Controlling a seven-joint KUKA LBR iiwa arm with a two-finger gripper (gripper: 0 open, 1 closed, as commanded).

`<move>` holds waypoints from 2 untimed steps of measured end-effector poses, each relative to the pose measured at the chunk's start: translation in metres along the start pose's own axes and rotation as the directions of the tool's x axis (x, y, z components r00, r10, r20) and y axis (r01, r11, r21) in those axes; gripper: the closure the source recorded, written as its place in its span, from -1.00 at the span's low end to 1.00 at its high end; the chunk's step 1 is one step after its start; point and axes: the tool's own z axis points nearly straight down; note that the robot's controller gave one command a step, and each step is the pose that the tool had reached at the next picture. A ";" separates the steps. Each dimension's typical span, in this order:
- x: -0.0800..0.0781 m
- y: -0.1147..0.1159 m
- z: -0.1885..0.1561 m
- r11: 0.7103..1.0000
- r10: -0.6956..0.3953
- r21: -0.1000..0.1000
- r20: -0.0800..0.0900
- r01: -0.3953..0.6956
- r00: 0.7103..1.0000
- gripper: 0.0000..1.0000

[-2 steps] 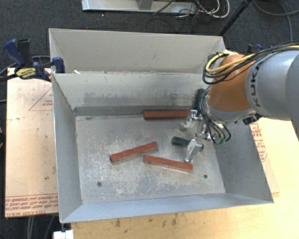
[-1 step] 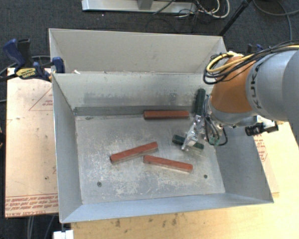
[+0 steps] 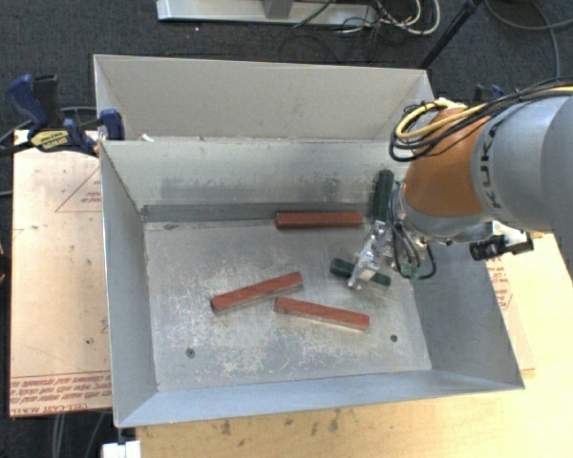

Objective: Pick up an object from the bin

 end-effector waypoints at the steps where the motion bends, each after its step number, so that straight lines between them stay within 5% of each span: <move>1: 0.000 0.000 -0.002 1.000 0.000 0.001 -0.001 0.000 1.000 1.00; 2: 0.002 -0.001 -0.009 1.000 -0.001 0.004 -0.008 0.001 1.000 1.00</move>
Offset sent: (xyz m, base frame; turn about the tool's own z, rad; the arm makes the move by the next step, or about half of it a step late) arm -0.0002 0.0000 0.0031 -0.0001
